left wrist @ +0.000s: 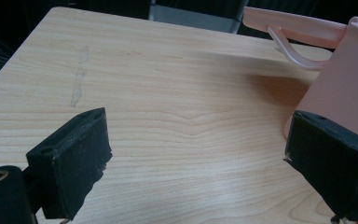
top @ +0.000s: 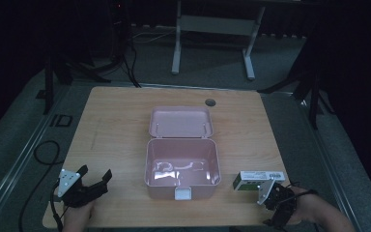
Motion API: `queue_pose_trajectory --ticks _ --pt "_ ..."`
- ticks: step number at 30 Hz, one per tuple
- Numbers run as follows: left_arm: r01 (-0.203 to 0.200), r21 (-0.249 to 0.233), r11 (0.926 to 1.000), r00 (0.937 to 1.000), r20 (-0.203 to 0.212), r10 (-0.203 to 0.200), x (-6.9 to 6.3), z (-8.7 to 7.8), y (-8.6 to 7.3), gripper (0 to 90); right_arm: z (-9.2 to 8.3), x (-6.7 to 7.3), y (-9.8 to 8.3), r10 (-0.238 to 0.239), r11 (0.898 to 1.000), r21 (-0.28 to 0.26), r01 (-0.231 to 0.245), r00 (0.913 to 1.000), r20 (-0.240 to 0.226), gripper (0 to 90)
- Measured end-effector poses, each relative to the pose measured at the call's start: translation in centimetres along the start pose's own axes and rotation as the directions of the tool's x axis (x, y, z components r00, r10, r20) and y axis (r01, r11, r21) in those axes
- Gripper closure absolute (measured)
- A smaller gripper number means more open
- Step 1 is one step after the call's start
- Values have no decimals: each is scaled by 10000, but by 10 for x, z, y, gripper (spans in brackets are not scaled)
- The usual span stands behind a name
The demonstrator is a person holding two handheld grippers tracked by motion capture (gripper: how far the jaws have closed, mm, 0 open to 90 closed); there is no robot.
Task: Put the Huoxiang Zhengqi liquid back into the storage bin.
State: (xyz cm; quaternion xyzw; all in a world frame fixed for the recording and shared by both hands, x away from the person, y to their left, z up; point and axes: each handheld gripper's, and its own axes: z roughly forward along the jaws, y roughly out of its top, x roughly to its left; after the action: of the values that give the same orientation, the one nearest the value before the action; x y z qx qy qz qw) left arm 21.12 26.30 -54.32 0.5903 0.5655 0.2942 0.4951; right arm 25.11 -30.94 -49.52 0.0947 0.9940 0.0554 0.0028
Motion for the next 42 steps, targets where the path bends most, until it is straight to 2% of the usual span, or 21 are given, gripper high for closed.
queue_pose_trajectory --ticks 3,6,10,16,22,26,29,33,36,42 --pt "-7 -9 10000 10000 -11 7 0 0 0 67 -6 -2 3 -236 9997 77 238 9994 -237 156" --pt "63 -29 10000 10000 2 -63 1 0 0 66 -12 -2 5 -285 9996 -17 285 9989 -376 156" --pt "191 -30 9998 9998 17 -191 2 0 0 64 -39 0 8 -222 9989 -434 197 9981 -566 171" --pt "438 -56 9990 9990 -87 -439 6 1 1 64 -76 0 13 -455 9956 -823 440 9988 -170 174" --pt "423 -13 9991 9991 -90 -423 7 1 0 61 -95 -11 20 -634 9963 -543 659 9969 463 173" --pt "473 20 9989 9989 -77 -473 8 1 1 61 -97 -27 20 -514 9978 -377 540 9964 670 173" --pt "529 -2 9986 9986 -83 -529 9 1 0 62 -94 -40 22 -617 9980 -86 627 9943 872 173" --pt "589 18 9983 9982 -53 -589 9 1 0 61 -86 -57 27 -575 9983 -75 581 9966 587 173" --pt "634 50 9980 9980 -37 -634 10 1 0 61 -79 -68 28 -600 9981 154 594 9971 465 173" --pt "773 88 9970 9970 20 -773 11 2 0 61 -69 -84 33 -528 9985 132 525 9984 183 168"
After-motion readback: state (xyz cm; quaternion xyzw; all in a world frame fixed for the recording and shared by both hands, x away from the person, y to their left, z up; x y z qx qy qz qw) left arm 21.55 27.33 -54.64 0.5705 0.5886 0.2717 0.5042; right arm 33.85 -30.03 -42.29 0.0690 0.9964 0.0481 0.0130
